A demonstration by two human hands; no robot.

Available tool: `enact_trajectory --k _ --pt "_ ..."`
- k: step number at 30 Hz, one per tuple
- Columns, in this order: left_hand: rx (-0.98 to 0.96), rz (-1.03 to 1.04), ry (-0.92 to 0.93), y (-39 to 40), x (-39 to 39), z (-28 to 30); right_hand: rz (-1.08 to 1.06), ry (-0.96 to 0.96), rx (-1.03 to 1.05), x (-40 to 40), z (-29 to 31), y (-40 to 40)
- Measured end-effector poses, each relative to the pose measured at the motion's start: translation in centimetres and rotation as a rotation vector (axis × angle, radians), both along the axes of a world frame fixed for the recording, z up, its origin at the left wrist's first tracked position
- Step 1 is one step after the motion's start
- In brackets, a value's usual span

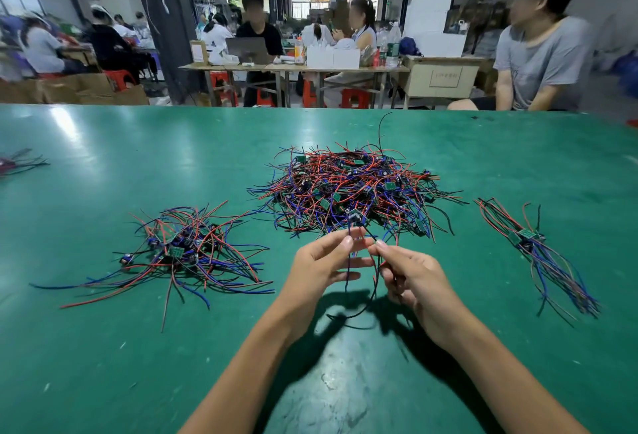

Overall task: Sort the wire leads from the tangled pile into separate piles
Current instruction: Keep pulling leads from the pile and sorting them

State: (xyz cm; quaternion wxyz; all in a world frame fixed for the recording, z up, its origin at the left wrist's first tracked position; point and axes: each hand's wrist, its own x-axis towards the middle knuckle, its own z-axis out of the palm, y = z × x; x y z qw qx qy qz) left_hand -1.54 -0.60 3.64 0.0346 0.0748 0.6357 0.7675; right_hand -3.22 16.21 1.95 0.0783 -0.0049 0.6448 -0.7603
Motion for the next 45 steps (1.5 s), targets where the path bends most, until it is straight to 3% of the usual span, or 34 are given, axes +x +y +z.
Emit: enact_trajectory --k 4,8,15,20,29,34,40,43,45 --pt "0.031 0.005 -0.002 -0.1 0.0 0.0 0.016 0.007 0.024 0.0 0.0 0.0" --pt "0.035 0.08 0.001 0.1 0.1 0.1 0.066 0.165 0.128 0.4 0.2 -0.3" --pt "0.23 0.132 -0.077 -0.6 -0.4 0.2 0.057 0.292 0.31 0.2 0.3 0.3" --pt "0.343 0.146 -0.131 -0.9 -0.7 0.5 0.003 0.12 0.07 0.1 1.0 1.3" --pt "0.635 0.041 -0.216 -1.6 -0.4 0.8 -0.136 -0.145 -0.139 -0.3 1.4 1.7" --pt "0.678 0.06 -0.218 -1.9 -0.4 0.9 -0.289 -0.06 -0.238 -0.6 1.1 2.0" --pt "0.71 0.078 -0.298 -1.7 -0.6 0.8 -0.371 0.092 -0.656 -0.7 2.0 2.5" --pt "0.705 0.065 -0.312 -1.5 -0.7 0.7 -0.313 0.151 -0.681 -0.5 2.3 2.4" --pt "0.664 0.056 -0.318 -1.2 -0.7 0.5 -0.228 0.217 -0.582 -0.1 2.3 2.0"
